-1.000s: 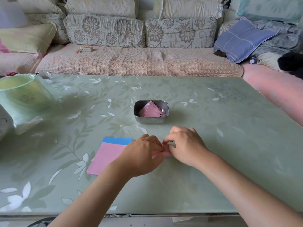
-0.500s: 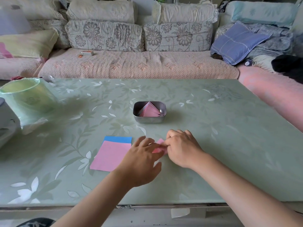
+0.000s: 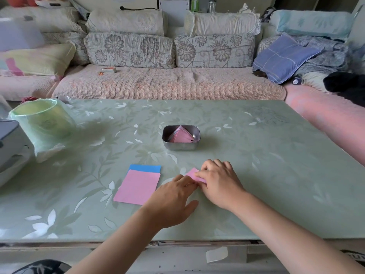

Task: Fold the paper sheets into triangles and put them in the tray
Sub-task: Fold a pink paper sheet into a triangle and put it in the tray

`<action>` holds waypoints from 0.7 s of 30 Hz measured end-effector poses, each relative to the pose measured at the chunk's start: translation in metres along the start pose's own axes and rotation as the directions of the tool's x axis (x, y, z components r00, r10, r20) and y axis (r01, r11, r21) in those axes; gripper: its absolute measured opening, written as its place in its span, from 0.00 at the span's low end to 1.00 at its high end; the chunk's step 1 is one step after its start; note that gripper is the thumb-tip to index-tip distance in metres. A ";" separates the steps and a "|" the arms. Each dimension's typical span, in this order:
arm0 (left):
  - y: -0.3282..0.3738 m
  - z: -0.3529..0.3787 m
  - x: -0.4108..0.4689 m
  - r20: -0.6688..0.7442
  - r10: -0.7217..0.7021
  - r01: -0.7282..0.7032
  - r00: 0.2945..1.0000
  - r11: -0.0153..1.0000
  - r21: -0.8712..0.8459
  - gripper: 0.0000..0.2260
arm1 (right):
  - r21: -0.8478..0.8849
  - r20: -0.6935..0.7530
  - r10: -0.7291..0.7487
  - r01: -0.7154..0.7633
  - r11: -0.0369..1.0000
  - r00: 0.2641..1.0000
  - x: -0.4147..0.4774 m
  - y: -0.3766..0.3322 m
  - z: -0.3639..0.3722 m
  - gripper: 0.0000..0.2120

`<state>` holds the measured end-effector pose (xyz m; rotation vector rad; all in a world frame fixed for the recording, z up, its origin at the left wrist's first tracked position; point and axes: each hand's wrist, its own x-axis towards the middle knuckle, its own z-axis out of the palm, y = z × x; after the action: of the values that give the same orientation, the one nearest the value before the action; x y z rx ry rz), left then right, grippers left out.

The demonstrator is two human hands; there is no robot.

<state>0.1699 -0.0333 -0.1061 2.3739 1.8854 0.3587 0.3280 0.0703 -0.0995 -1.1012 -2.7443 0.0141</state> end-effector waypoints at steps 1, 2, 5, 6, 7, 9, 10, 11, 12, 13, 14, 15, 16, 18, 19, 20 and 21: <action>0.000 0.000 0.000 -0.002 0.001 -0.001 1.000 1.000 -0.004 0.21 | 0.004 -0.019 -0.002 0.002 1.000 1.000 -0.002 0.000 -0.001 0.12; 0.000 0.001 0.000 -0.002 0.001 -0.001 1.000 1.000 -0.006 0.22 | 0.006 -0.043 -0.007 0.008 1.000 0.999 -0.004 -0.001 -0.002 0.11; 0.001 0.003 -0.001 0.005 -0.006 0.006 1.000 1.000 -0.001 0.23 | -0.035 -0.100 -0.047 0.044 0.998 0.994 -0.010 -0.003 -0.003 0.08; 0.002 0.004 0.000 0.004 -0.006 0.006 1.000 1.000 -0.001 0.23 | -0.061 -0.097 -0.061 0.055 0.997 0.993 -0.012 -0.003 -0.003 0.08; 0.002 0.004 0.000 0.001 -0.005 0.005 1.000 1.000 -0.001 0.22 | -0.084 -0.090 -0.075 0.068 0.994 0.993 -0.014 -0.004 -0.002 0.08; 0.003 0.004 0.000 -0.009 -0.008 0.008 1.000 1.000 -0.004 0.22 | -0.108 -0.076 -0.096 0.088 0.990 0.992 -0.020 -0.005 -0.002 0.08; 0.003 0.004 0.000 -0.013 -0.011 0.011 1.000 1.000 -0.008 0.22 | -0.106 -0.071 -0.098 0.090 0.990 0.993 -0.022 -0.006 -0.001 0.08; 0.003 0.004 -0.001 -0.015 -0.017 0.016 1.000 1.000 -0.014 0.22 | -0.100 -0.064 -0.099 0.092 0.991 0.993 -0.025 -0.006 0.000 0.09; 0.003 0.004 -0.001 -0.016 -0.024 0.024 1.000 1.000 -0.020 0.21 | -0.089 -0.057 -0.102 0.097 0.991 0.993 -0.028 -0.006 0.001 0.11; 0.004 0.004 -0.001 -0.016 -0.031 0.031 0.999 0.999 -0.024 0.21 | -0.073 -0.049 -0.104 0.101 0.992 0.993 -0.031 -0.006 0.002 0.12; 0.004 0.003 0.000 -0.015 -0.037 0.037 0.999 0.999 -0.021 0.21 | -0.058 -0.038 -0.104 0.102 0.993 0.994 -0.033 -0.005 0.002 0.13; 0.005 0.002 0.000 -0.012 -0.042 0.042 0.999 0.999 -0.009 0.21 | -0.047 -0.024 -0.104 0.103 0.994 0.994 -0.035 -0.005 0.003 0.14; 0.006 0.002 0.001 -0.010 -0.048 0.048 0.999 0.999 0.007 0.21 | -0.045 -0.011 -0.106 0.106 0.993 0.994 -0.036 -0.003 0.003 0.15; 0.006 0.000 0.000 -0.009 -0.074 0.075 0.997 0.996 0.038 0.20 | -0.045 -0.006 -0.105 0.105 0.993 0.994 -0.038 -0.001 0.004 0.15; 0.005 -0.001 0.000 -0.009 -0.094 0.095 0.995 0.994 0.051 0.19 | -0.041 -0.012 -0.101 0.101 0.994 0.995 -0.039 -0.001 0.004 0.15; 0.004 -0.002 -0.001 -0.009 -0.114 0.115 0.993 0.992 0.060 0.19 | -0.036 -0.018 -0.097 0.096 0.995 0.995 -0.039 -0.001 0.004 0.15; 0.004 -0.003 -0.003 -0.008 -0.133 0.133 0.991 0.989 0.067 0.19 | -0.033 -0.020 -0.094 0.093 0.995 0.995 -0.040 -0.001 0.004 0.15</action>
<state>0.1725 -0.0369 -0.1030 2.2729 2.0759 0.2927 0.3544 0.0424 -0.1103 -0.9729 -2.7826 -0.0543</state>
